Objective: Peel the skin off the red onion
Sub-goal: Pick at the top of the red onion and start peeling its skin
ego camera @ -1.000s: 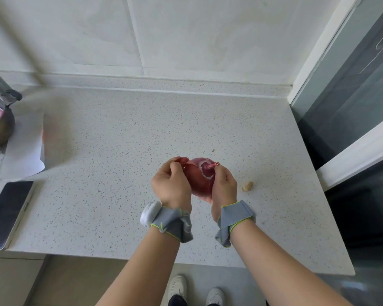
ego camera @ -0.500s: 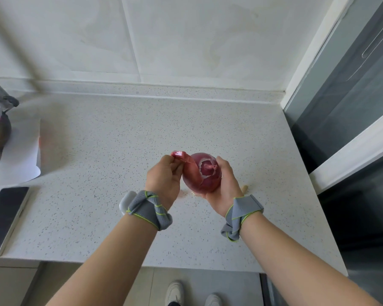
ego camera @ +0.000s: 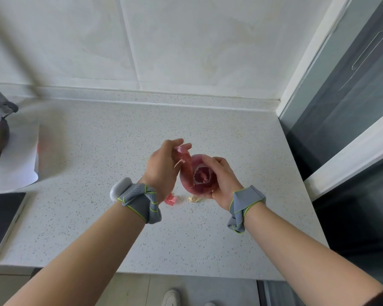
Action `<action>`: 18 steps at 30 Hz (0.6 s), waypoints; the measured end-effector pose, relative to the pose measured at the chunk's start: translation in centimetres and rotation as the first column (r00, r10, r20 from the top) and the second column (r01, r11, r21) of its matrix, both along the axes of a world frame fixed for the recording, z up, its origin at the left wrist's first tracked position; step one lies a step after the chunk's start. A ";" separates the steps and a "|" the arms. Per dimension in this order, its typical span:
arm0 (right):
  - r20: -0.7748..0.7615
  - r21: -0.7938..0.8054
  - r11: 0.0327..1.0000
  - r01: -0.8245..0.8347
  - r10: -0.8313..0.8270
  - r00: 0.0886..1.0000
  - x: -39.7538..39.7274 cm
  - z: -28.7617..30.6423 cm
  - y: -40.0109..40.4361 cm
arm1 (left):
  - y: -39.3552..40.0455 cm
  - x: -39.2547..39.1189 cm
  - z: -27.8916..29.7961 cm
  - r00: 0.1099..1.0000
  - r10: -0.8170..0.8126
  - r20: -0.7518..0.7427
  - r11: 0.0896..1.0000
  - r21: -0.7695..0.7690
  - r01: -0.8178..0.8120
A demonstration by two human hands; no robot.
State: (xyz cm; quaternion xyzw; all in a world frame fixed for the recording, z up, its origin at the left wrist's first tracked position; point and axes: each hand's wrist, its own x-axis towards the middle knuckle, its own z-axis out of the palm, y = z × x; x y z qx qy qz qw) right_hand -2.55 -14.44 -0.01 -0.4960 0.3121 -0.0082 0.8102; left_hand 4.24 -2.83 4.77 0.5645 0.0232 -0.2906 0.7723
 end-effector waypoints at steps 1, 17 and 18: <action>0.001 -0.012 0.999 0.030 -0.030 1.000 0.0 0.1 0.0 | 0.0 -0.1 0.1 0.996 -0.083 0.037 0.993 0.089 0.080; 0.002 0.055 0.997 -0.047 0.047 0.999 0.6 2.4 0.4 | -0.8 -1.2 -0.2 0.852 -0.227 0.472 0.800 0.589 -0.113; -0.016 0.041 0.997 -0.069 0.070 0.997 0.5 2.5 0.5 | -0.6 -1.2 -0.2 0.826 -0.269 0.495 0.782 0.613 -0.113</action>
